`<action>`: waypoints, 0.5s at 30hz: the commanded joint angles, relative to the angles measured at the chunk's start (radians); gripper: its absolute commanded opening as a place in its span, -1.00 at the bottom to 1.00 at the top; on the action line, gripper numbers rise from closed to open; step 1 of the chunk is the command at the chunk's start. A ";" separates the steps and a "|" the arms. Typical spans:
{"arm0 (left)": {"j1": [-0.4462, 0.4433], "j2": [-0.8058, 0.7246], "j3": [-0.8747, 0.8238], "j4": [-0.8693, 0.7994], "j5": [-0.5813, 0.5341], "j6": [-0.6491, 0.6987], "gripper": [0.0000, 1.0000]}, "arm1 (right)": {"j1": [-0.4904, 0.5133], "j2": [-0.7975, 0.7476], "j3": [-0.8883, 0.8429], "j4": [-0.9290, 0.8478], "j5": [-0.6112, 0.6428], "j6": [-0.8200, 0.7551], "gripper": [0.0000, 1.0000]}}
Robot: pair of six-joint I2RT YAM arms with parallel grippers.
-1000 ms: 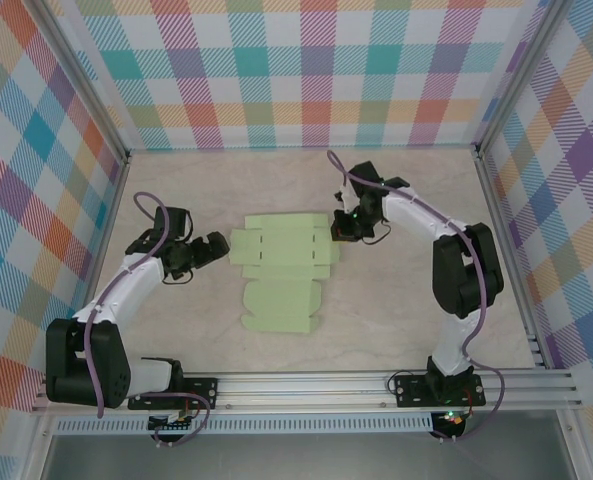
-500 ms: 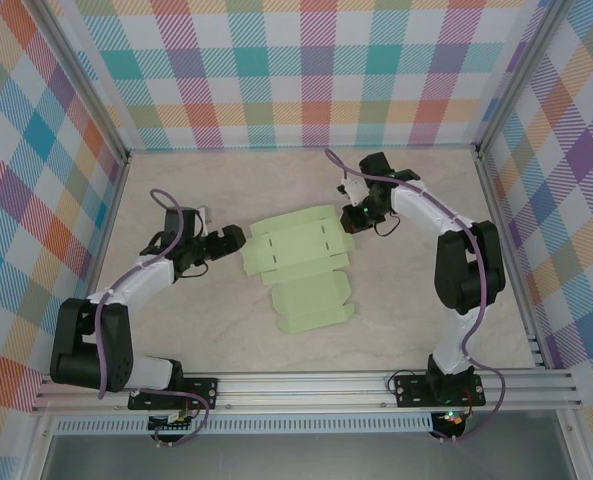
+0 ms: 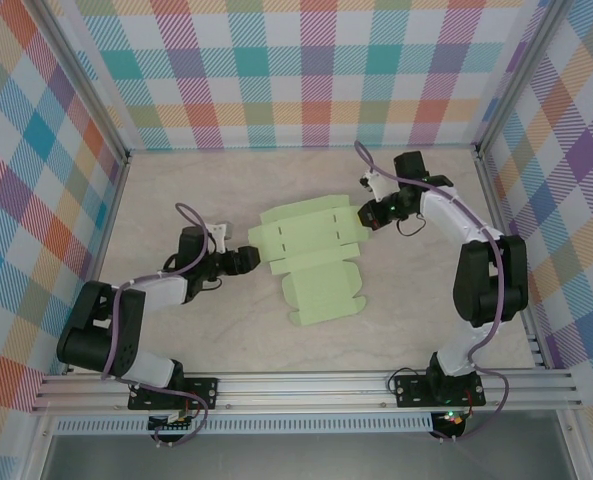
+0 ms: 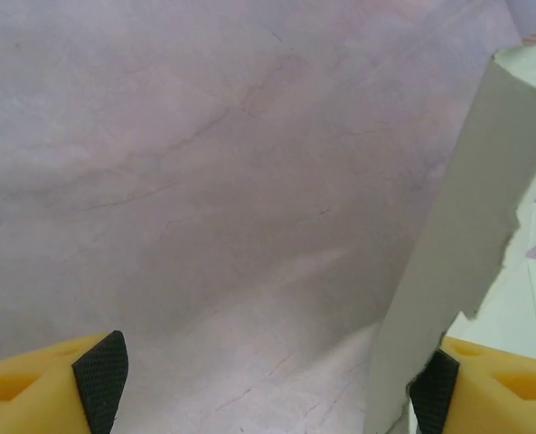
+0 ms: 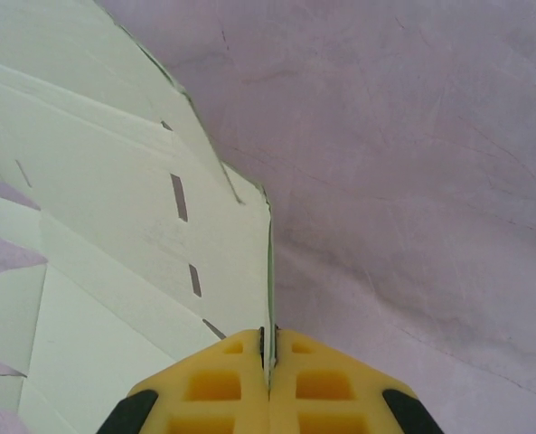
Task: Fold the paper box
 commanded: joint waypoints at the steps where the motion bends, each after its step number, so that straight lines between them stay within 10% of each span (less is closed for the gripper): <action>1: -0.014 0.040 0.040 0.091 0.044 0.054 0.60 | -0.004 -0.010 0.012 0.002 -0.098 -0.041 -1.00; 6: -0.018 0.101 0.104 0.121 0.139 0.029 0.35 | -0.005 -0.002 0.011 -0.002 -0.101 -0.036 -1.00; 15: -0.028 0.130 0.198 0.004 0.209 0.014 -0.81 | -0.020 0.004 0.002 0.029 -0.013 0.038 -0.96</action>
